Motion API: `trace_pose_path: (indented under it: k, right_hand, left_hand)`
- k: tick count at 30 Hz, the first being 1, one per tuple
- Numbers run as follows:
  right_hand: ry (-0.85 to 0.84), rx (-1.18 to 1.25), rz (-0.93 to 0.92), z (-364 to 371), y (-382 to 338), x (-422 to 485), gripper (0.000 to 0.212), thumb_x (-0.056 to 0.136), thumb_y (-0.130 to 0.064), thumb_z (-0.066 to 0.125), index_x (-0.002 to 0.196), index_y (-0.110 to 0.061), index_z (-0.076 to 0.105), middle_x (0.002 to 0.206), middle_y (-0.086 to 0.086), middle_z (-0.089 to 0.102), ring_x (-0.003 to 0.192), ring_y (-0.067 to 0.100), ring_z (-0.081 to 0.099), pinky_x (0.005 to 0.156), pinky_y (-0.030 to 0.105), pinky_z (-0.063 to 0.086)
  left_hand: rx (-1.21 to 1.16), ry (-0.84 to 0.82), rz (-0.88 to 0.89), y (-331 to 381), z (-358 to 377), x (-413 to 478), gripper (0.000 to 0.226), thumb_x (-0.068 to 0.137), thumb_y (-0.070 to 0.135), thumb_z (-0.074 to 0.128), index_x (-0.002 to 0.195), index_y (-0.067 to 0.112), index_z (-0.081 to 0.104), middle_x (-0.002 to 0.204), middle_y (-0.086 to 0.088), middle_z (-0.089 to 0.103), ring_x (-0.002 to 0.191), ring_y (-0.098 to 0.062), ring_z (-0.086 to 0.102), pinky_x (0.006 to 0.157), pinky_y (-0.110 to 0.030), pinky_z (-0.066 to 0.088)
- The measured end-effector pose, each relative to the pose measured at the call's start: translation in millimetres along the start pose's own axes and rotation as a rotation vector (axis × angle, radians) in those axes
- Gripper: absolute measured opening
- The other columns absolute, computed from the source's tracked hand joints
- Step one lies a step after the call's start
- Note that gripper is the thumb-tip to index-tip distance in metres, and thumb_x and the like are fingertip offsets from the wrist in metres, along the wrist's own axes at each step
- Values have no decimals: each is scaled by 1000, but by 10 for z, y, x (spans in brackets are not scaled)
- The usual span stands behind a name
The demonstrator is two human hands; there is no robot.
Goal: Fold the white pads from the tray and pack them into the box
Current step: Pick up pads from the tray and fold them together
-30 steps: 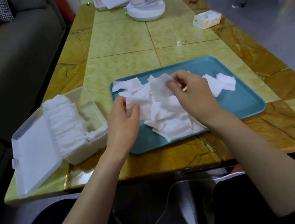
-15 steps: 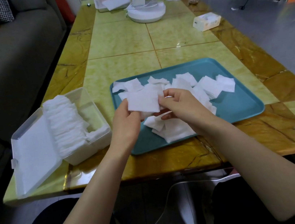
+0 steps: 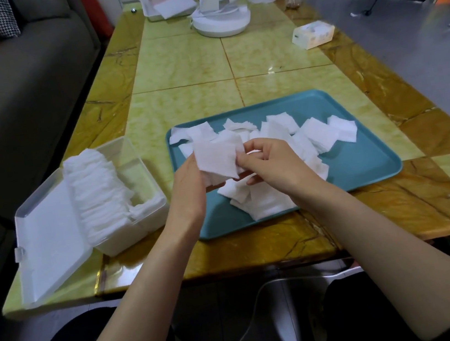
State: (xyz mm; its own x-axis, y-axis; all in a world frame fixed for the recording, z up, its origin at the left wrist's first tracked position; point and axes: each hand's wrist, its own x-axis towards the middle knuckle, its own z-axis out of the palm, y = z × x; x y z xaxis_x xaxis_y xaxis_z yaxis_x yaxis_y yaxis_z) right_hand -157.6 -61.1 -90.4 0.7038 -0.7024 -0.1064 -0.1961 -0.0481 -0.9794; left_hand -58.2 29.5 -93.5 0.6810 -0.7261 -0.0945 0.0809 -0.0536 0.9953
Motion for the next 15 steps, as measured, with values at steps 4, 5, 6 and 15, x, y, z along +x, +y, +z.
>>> trace_pose_path:
  k: [4,5,6,15]
  right_hand:
    - [41,4,24,1,-3,11,12,91,-15,58,97,-4,60,77,10,69,59,5,66,53,16,50]
    - [57,-10,20,9,9,11,11,90,-15,58,96,-6,59,78,10,69,60,5,66,54,16,50]
    - [89,-51,0,16,32,9,9,89,-17,60,94,-9,58,78,6,69,61,4,64,55,16,50]
    - [132,-339,-363,73,26,-37,31,85,2,49,96,-25,61,97,-2,54,74,0,52,66,12,45]
  left_hand:
    - [49,-49,47,-13,-24,-10,27,98,14,45,85,27,64,72,14,70,71,1,65,74,-27,54]
    - [80,-69,62,-27,-35,-32,28,97,9,46,87,27,65,74,14,71,73,1,65,74,-23,54]
    - [100,-78,65,-34,-39,-56,27,95,6,48,89,25,66,76,13,71,76,0,65,73,-20,54]
    - [143,-86,78,-39,-45,-86,31,91,0,47,97,26,62,88,12,67,87,-4,65,67,-10,52]
